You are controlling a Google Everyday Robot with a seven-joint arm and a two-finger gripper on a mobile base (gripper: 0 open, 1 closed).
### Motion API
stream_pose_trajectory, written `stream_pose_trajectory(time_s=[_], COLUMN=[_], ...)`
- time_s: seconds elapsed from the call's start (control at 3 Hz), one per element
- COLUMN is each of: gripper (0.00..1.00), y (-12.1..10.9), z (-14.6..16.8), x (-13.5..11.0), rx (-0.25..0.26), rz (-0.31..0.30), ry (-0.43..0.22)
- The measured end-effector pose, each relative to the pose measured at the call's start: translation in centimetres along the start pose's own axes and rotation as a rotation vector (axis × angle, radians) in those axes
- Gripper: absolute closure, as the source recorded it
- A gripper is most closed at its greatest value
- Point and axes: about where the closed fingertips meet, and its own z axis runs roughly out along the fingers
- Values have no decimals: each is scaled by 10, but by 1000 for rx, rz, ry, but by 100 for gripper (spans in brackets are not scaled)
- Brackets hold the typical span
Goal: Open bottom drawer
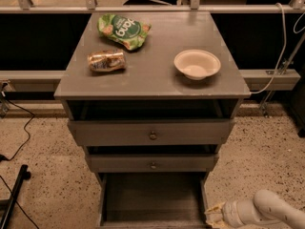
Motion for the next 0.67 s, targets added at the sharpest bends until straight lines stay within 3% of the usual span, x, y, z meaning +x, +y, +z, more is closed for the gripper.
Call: stream_pose_trajectory(time_s=[0.33, 0.67], gripper=[4, 0], y=[1, 1], z=[-1, 0], x=[-1, -1], rx=[-4, -5], rz=[-6, -6], ry=[-1, -3])
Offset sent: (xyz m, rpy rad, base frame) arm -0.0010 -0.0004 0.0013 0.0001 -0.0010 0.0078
